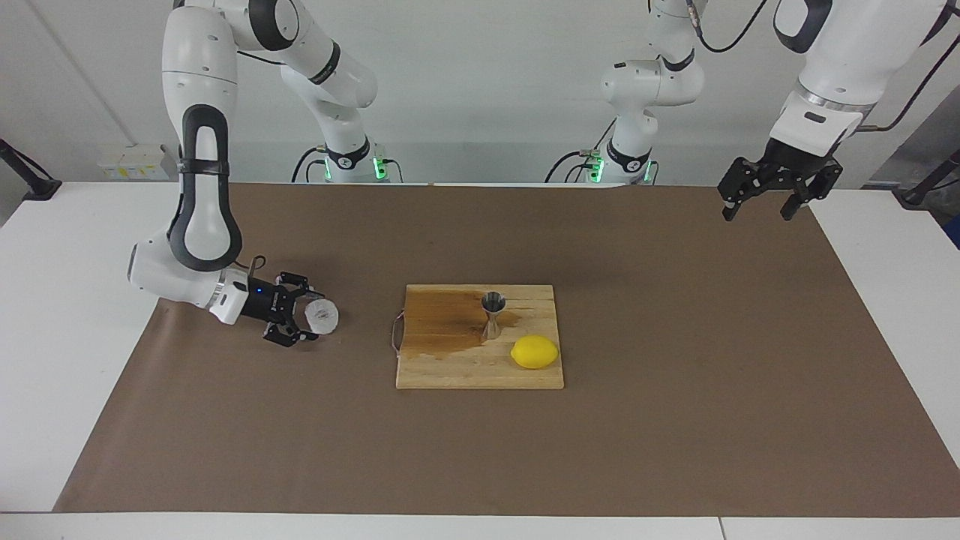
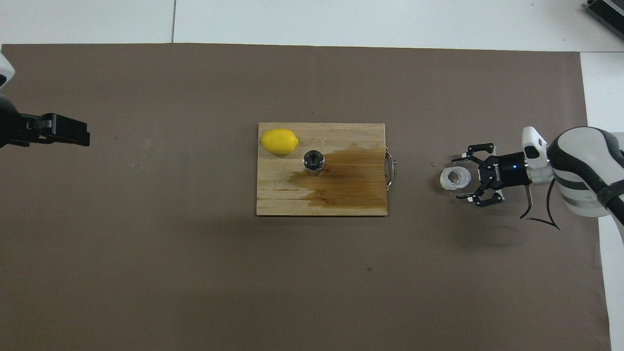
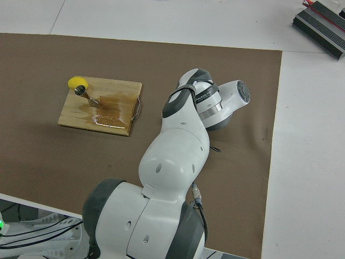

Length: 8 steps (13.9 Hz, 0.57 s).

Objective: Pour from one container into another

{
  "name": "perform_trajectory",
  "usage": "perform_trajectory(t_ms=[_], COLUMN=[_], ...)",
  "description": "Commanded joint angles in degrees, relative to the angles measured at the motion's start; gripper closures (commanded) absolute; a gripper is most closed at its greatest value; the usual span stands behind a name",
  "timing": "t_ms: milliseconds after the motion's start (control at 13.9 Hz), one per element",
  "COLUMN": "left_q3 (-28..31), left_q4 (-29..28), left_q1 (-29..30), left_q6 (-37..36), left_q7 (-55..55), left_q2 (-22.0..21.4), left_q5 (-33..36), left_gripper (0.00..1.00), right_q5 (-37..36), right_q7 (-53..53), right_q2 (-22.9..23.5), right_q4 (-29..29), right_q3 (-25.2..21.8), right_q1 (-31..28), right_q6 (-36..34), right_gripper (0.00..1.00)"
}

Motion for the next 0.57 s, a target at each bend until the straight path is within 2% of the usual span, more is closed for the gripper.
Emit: perform_trajectory(t_ms=[0,72,144,287,359,502], left_q3=[-0.21,-0.13,-0.13,-0.21,-0.39,-0.57], left_q4=[-0.82,-1.7,-2.66,-3.02,-3.02,-3.11], left_q1=[-0.7,-0.79,-0.97,-0.45,-0.18,0.69], left_q6=[-4.28,-4.11,-3.94,-3.94,-4.2,-4.2], left_q7=[0.83,0.83,0.91,1.0,1.26,2.93], left_q2=[-1.13,-1.74,-2.0,-2.45,-2.53,-2.53], left_q5=[0.73,0.73,0.73,0.73,0.73,0.73], left_gripper=[0.0,0.0,0.0,0.0,0.0,0.0], right_q5=[1.84,1.93,2.8,5.79,5.8,5.88], right_q7=[-2.66,-2.75,-3.45,-5.29,-5.3,-4.95], right_q2=[-1.01,-1.01,-1.01,-1.01,-1.01,-1.01], right_q4=[-1.98,-1.89,-1.71,-1.71,-1.54,-1.19], right_q3=[0.25,0.25,0.25,0.33,0.33,0.33], right_q1=[0.02,0.11,0.2,0.29,0.55,1.43], right_q6=[1.41,1.41,1.41,1.41,1.41,1.49], right_gripper=[0.0,0.16,0.42,0.79,0.85,0.85])
